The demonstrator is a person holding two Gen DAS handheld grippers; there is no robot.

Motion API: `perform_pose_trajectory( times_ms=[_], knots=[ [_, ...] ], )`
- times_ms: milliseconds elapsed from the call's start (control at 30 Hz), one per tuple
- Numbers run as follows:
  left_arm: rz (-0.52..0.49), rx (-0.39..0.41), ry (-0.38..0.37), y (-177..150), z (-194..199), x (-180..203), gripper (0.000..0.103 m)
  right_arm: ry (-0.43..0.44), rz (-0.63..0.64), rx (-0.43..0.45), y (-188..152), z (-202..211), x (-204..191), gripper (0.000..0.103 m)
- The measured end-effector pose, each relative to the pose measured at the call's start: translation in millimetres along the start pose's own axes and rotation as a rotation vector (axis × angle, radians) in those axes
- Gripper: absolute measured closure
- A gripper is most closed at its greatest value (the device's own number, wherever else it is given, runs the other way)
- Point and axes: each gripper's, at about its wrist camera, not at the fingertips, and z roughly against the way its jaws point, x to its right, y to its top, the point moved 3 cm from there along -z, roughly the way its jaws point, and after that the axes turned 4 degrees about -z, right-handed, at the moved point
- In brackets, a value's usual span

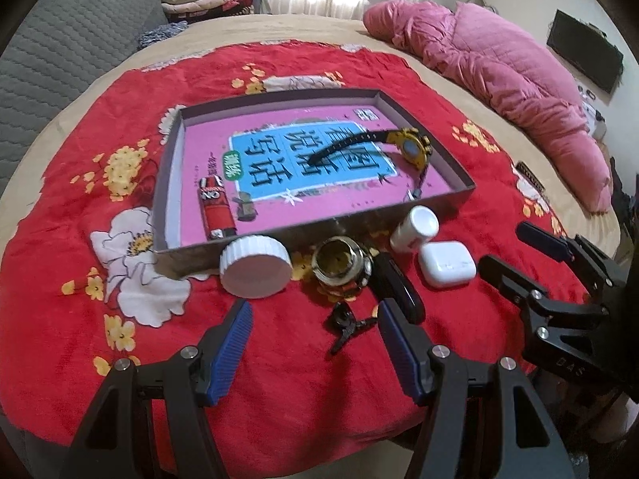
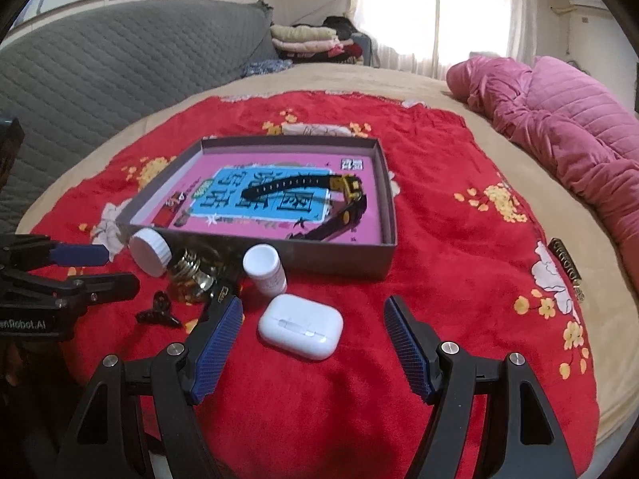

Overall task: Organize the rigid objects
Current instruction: 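Move the left tool to the black hair clip while the right tool approaches the white earbud case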

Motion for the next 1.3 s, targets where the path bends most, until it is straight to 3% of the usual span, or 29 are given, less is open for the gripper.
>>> perform_pose_trajectory(
  times_ms=[767, 1300],
  knots=[
    [-0.055, -0.098, -0.01, -16.6, -37.2, 15.6, 0.039, 0.023, -0.025, -0.119, -11.8, -33.6, 2.1, 0.028],
    [-0.054, -0.064, 0.033, -12.4, -53.1, 14.8, 0.039, 0.002, -0.029, -0.157, -18.3, -70.7, -5.3, 0.027]
  ],
)
